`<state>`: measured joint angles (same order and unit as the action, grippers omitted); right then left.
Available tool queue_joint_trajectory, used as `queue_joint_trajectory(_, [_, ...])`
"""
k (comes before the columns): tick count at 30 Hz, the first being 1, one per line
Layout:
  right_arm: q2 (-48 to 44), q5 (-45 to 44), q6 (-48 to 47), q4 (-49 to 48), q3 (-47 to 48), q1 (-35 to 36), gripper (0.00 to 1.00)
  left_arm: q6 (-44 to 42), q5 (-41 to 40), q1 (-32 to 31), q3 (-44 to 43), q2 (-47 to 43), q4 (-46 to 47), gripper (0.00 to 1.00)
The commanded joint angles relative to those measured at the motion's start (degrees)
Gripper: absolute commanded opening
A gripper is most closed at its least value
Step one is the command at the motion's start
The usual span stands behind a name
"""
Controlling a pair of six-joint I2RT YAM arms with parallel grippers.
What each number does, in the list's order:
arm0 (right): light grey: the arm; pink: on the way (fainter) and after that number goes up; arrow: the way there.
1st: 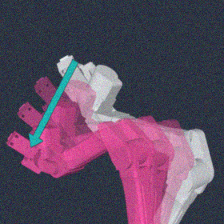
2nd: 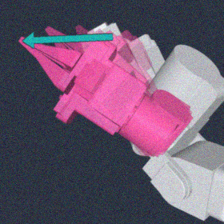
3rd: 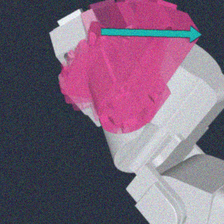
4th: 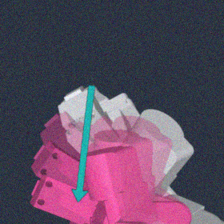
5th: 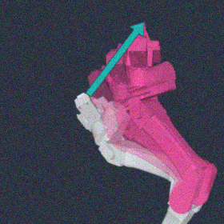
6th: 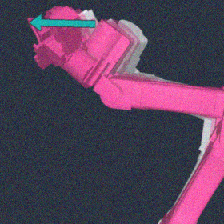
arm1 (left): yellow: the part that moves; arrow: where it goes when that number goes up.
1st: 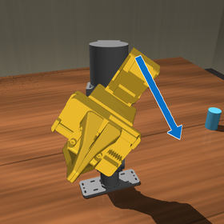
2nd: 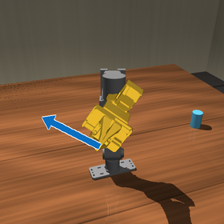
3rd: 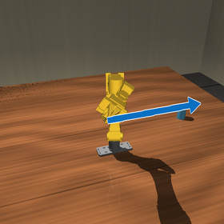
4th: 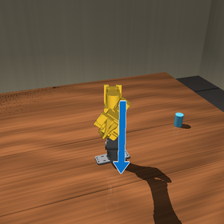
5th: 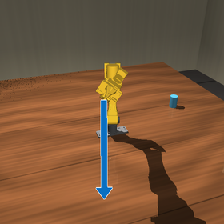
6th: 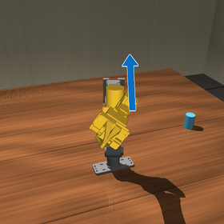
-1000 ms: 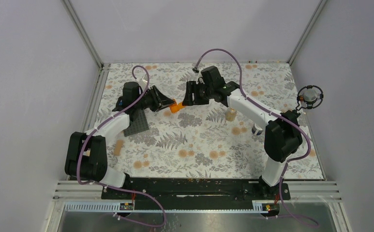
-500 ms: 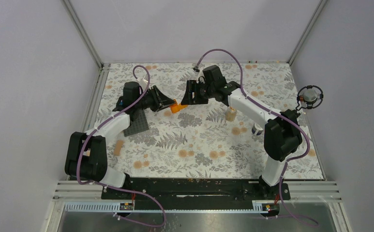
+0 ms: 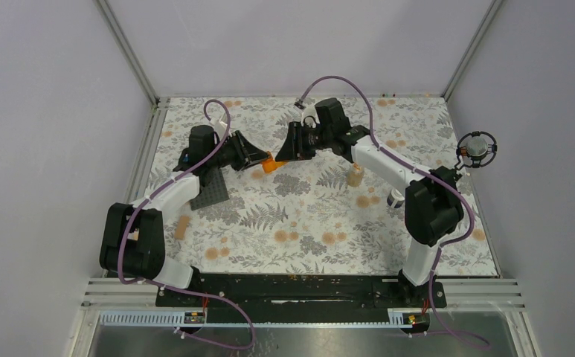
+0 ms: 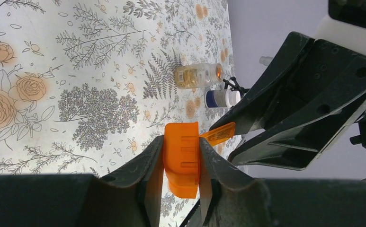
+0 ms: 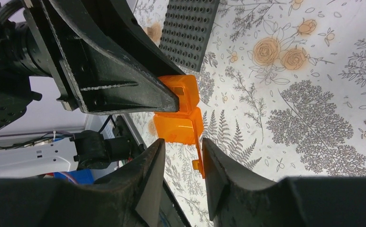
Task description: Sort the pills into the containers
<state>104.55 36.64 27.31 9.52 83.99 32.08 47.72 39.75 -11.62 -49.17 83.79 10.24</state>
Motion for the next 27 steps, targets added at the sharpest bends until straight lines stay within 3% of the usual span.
queue_joint_trajectory(1, [0.8,2.9,-0.5,-1.8,-0.7,-0.2,0.39,0.5,1.6,0.2,-2.3,-1.0,4.2,0.0])
queue_joint_trajectory(3, [1.0,2.9,-0.9,-1.8,-0.8,-0.2,0.33,0.7,1.6,0.3,-2.3,-1.0,4.3,0.0])
queue_joint_trajectory(6, [1.5,1.4,-1.4,-0.6,-0.4,-0.2,0.11,0.8,1.7,0.2,-2.2,-1.0,4.5,0.0])
queue_joint_trajectory(8, [1.6,0.0,-1.9,0.4,-0.1,-0.3,0.0,0.8,1.3,0.3,-2.1,-1.0,4.1,0.07])
queue_joint_trajectory(9, [1.5,-0.8,-2.4,0.9,-0.1,-0.3,0.0,0.7,0.8,0.3,-2.1,-1.2,3.8,0.15])
queue_joint_trajectory(10, [1.3,-1.9,-3.0,1.4,0.0,-0.3,0.0,0.2,0.0,0.3,-2.0,-1.3,3.1,0.32])
queue_joint_trajectory(12, [0.9,-3.5,-4.7,3.2,0.3,-0.3,0.0,-1.0,-2.4,0.3,-2.1,-1.7,0.7,0.55])
queue_joint_trajectory(15, [1.0,-6.4,-8.8,8.3,1.9,-0.3,0.0,-3.0,-5.6,0.3,-1.9,-2.3,-2.1,0.75])
queue_joint_trajectory(21, [3.0,-13.3,-15.3,16.7,4.5,-0.3,0.0,-5.7,-11.8,0.9,-1.4,-3.3,-6.1,0.88])
queue_joint_trajectory(27, [7.4,-10.4,-20.3,20.0,4.7,-0.3,0.0,-8.4,-15.8,1.3,-0.4,-5.2,-5.9,0.95])
